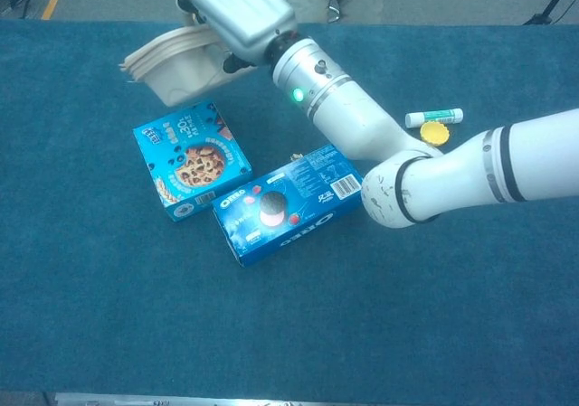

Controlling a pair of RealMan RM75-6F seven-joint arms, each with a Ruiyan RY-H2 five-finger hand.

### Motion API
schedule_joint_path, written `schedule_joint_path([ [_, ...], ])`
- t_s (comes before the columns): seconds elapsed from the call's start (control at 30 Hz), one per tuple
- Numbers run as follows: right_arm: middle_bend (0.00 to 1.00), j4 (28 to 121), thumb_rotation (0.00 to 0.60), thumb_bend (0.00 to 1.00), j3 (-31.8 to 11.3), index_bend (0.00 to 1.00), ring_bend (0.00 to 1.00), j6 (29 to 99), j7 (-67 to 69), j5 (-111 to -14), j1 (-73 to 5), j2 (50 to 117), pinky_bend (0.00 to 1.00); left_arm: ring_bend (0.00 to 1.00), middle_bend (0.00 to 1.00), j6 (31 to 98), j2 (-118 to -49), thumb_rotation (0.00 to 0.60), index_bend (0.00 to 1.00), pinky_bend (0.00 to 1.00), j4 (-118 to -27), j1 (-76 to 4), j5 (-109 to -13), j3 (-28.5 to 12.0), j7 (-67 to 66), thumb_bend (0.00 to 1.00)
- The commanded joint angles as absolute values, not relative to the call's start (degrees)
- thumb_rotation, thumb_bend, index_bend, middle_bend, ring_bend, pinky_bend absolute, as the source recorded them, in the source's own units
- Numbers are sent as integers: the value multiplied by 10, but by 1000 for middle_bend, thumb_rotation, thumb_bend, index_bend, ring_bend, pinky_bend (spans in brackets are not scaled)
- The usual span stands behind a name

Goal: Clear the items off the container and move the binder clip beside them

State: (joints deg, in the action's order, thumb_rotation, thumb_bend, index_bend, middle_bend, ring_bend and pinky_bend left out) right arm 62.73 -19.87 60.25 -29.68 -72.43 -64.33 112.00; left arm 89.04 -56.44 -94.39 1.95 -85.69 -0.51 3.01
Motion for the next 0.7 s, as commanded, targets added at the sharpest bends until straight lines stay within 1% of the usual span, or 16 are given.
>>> schedule_joint_path([
  [0.03,636,633,600,477,-203,690,630,604,-298,-728,-651,1129,533,64,127,891,-564,600,184,47,-944,20,-857,-5,31,392],
  [0.23,635,628,600,474,-197,690,628,598,-310,-738,-667,1153,533,64,127,896,-563,600,185,47,-943,24,-856,-4,34,392],
  [0.5,635,609,600,473,-168,690,625,602,-319,-771,-671,1174,533,64,127,901,-562,600,184,47,-944,30,-856,-3,36,392],
  [0.6,630,619,600,472,-166,690,606,601,-322,-771,-665,1169,533,64,127,903,-561,600,184,47,-944,31,-856,-2,37,393],
  [0.7,592,642,600,470,-159,671,556,593,-340,-768,-656,1152,536,64,127,902,-561,600,184,47,-944,31,-856,-2,37,392],
])
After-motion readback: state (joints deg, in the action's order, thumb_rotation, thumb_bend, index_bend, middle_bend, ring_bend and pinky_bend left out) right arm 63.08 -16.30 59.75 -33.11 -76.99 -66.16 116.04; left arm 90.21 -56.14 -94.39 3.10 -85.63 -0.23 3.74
